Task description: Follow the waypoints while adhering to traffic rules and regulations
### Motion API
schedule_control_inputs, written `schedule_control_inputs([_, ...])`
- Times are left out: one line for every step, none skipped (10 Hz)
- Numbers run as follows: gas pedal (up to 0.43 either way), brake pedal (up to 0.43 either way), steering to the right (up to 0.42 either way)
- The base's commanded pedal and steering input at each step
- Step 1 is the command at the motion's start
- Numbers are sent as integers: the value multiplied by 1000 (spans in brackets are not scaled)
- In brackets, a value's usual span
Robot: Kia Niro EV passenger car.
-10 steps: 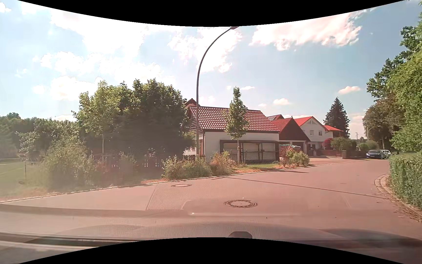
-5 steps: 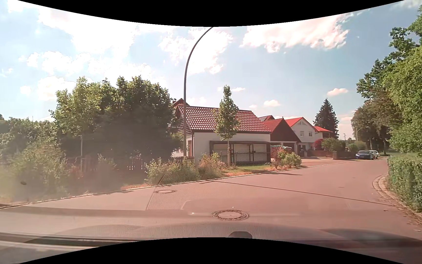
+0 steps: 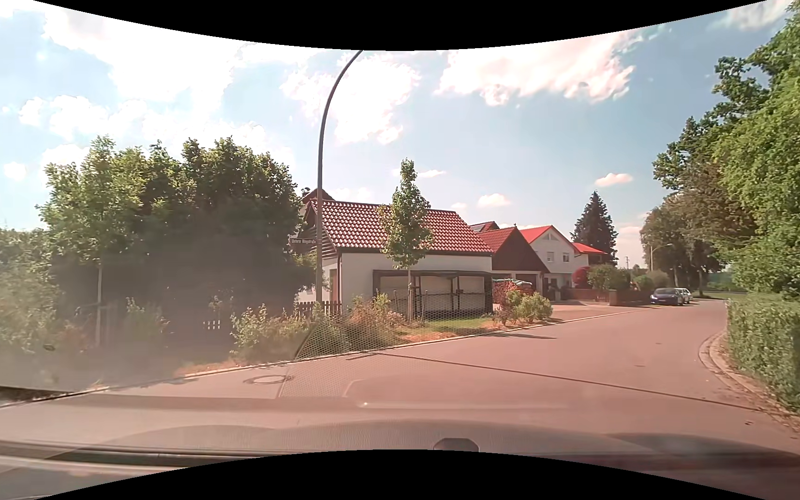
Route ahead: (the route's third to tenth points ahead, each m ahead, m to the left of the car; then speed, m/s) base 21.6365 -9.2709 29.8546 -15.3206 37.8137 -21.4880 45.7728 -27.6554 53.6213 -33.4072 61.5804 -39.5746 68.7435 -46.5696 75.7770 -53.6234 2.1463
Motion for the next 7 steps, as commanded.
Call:
schedule_control_inputs([268, 0, 245])
schedule_control_inputs([268, 0, 245])
schedule_control_inputs([268, 0, 244])
schedule_control_inputs([268, 0, 244])
schedule_control_inputs([268, 0, 244])
schedule_control_inputs([268, 0, 244])
schedule_control_inputs([268, 0, 244])
